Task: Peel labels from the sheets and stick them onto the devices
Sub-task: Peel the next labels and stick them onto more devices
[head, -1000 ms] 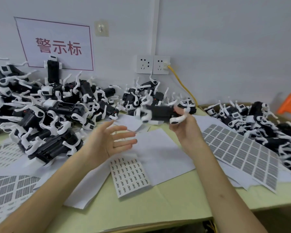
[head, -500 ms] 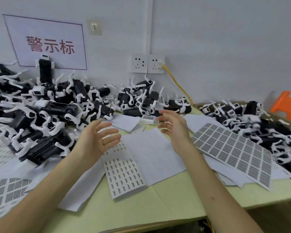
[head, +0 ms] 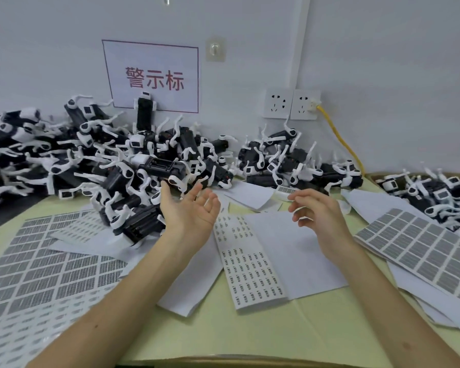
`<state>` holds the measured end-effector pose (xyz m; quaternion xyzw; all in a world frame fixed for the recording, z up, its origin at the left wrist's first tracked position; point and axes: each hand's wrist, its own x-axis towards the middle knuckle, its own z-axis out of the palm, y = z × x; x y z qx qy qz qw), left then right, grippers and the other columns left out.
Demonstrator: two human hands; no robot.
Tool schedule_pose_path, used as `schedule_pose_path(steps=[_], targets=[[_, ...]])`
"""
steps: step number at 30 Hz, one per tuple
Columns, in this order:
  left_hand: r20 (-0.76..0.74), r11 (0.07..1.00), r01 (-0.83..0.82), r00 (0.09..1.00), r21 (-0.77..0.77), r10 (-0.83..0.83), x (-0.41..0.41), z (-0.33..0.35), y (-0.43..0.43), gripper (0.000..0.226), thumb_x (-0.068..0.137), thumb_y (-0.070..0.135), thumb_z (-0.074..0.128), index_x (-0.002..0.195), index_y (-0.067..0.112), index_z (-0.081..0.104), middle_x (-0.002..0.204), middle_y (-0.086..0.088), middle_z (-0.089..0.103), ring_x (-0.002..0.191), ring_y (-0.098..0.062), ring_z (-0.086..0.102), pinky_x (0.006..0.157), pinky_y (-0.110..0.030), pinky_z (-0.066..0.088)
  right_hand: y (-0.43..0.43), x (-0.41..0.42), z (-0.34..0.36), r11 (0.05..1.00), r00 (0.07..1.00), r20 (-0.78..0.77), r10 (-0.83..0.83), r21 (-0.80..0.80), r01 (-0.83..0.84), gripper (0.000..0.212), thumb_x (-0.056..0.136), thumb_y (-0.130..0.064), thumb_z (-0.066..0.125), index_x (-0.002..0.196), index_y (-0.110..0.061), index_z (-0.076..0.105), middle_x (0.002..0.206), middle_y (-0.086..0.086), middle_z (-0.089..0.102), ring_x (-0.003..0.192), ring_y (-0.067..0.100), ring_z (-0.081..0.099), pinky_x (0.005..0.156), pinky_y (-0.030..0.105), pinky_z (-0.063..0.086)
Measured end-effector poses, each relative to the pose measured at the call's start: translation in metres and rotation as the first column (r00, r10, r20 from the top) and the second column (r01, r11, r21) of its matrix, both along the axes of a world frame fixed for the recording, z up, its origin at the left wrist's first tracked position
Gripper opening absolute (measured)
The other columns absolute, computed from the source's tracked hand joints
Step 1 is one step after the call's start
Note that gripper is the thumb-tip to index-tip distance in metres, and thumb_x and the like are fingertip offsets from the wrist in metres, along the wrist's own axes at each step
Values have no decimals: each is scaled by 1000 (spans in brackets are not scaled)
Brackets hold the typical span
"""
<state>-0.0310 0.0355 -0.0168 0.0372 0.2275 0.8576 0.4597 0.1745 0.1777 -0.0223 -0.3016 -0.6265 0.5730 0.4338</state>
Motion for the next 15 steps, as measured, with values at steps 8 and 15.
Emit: schedule_pose_path(steps=[8,15], targets=[[-56,988,6,998,-156,-15,1,-10,9,45,112,40,32,104,5,59,82,-10,57,49,-18,59,46,-26,53,1,-2,-3,1000,999,29,13,27,-14,23,96,-3,55,87,-8,75,75,10,67,63,21,57,56,26,42],[-157,957,159,967,-242,-201,10,-13,12,52,106,25,36,70,3,65,67,-10,59,47,-19,57,44,-23,52,-1,-2,-4,999,999,41,21,35,-22,21,97,-2,54,89,-6,74,76,10,67,64,22,57,58,28,42]])
